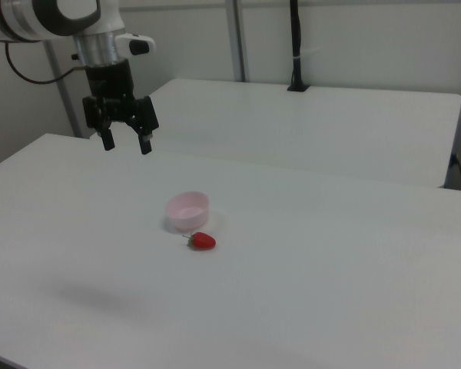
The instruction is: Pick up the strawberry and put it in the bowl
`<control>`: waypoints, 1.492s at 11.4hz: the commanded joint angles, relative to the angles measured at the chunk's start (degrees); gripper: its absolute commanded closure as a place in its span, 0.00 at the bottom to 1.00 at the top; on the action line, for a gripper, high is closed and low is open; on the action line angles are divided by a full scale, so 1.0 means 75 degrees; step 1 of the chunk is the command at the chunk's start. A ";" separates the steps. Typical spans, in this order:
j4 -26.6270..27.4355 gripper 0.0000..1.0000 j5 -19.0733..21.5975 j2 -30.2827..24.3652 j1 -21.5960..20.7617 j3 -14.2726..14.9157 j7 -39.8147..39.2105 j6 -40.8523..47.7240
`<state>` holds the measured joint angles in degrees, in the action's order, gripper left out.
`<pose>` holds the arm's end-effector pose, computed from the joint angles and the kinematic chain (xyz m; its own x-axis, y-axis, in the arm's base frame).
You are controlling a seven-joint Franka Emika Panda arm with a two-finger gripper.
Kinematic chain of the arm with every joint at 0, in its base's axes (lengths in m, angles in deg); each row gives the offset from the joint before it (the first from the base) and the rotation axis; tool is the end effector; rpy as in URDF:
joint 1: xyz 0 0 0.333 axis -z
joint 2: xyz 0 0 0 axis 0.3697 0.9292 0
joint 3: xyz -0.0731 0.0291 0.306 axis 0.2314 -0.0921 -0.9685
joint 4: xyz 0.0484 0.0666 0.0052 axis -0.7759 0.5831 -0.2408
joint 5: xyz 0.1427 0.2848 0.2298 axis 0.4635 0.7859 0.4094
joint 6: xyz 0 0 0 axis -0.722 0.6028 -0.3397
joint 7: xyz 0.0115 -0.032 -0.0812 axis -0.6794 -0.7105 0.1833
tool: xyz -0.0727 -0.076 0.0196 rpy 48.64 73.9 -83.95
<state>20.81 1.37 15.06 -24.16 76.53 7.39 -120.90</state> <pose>0.5461 0.0008 0.6131 0.9935 0.0210 -0.1118 0.0311 -0.9955 0.0894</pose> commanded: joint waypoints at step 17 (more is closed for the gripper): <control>0.0391 0.00 -0.0105 0.0113 0.0397 0.0026 -0.1333 -0.0724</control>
<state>22.03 1.13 16.16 -22.74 76.74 4.90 -124.27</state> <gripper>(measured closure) 0.000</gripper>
